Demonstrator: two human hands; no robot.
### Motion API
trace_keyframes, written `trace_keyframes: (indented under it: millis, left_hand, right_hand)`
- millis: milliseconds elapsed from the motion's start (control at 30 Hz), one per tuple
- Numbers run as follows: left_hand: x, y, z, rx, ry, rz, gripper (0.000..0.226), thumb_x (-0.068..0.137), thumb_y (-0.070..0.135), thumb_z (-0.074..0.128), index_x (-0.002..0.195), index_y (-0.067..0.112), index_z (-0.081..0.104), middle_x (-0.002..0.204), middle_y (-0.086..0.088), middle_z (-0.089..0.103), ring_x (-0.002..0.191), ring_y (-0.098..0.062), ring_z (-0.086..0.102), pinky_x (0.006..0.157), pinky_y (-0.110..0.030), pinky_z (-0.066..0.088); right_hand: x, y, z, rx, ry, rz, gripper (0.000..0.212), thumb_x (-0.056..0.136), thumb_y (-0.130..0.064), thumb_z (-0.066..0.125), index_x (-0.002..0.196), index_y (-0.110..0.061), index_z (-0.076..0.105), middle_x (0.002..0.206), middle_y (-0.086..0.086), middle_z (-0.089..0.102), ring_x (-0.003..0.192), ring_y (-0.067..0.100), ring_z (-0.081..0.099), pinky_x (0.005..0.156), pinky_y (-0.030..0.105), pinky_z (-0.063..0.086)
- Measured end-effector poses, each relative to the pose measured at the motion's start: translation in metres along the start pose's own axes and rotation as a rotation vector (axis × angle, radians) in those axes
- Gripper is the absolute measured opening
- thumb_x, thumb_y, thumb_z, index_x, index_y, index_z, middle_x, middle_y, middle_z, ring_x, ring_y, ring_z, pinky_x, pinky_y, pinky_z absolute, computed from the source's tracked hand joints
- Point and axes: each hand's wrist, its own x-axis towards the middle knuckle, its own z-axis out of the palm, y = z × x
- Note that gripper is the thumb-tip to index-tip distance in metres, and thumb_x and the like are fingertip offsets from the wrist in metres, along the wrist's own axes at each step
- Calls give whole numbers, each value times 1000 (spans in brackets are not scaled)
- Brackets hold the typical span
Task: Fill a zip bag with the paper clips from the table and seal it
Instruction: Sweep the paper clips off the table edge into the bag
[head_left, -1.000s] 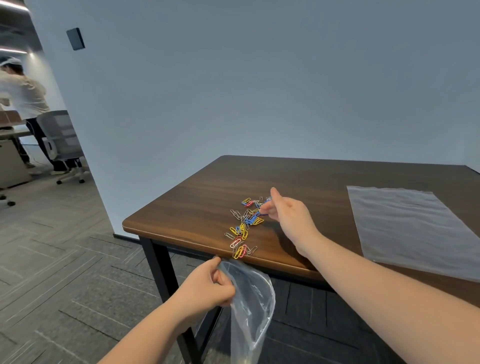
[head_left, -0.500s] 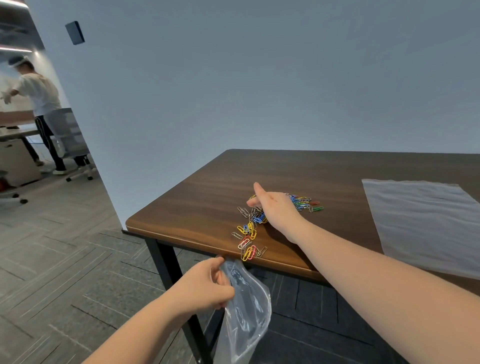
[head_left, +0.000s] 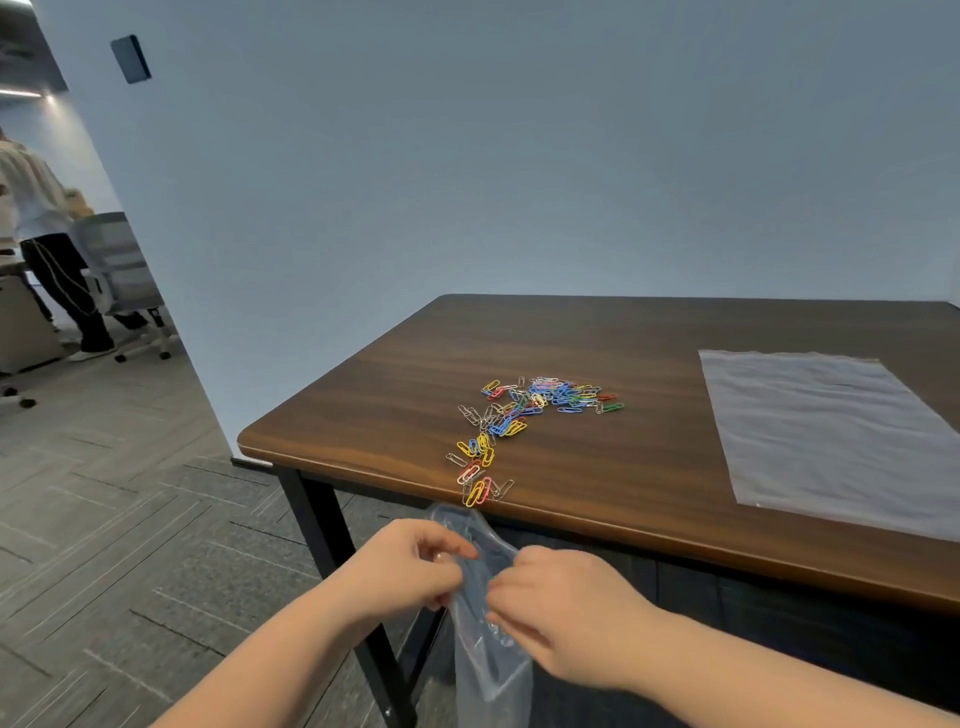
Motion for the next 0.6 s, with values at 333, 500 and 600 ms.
trace_keyframes:
  millis: [333, 500, 600]
  left_hand:
    - [-9, 9, -26, 651, -108, -37, 71, 78, 9, 66, 144, 21, 42, 74, 10, 53, 66, -5, 54, 56, -15, 43]
    - [-1, 11, -17, 710, -97, -42, 75, 73, 13, 65, 144, 14, 40, 112, -7, 67, 94, -18, 65, 74, -23, 49]
    - [4, 14, -16, 572, -135, -50, 77, 69, 12, 62, 143, 10, 41, 96, -6, 64, 81, -15, 63, 66, -21, 47]
  right_hand:
    - [15, 4, -11, -43, -459, 618, 18, 93, -17, 51, 110, -14, 57, 110, 4, 60, 99, 28, 61, 63, 35, 41]
    - [22, -2, -16, 133, -490, 717, 16, 88, -11, 53, 102, -17, 47, 106, 5, 59, 96, 29, 61, 64, 34, 41]
    - [20, -8, -32, 171, -398, 692, 3, 94, -21, 44, 91, -20, 44, 88, 1, 54, 86, 27, 60, 64, 34, 43]
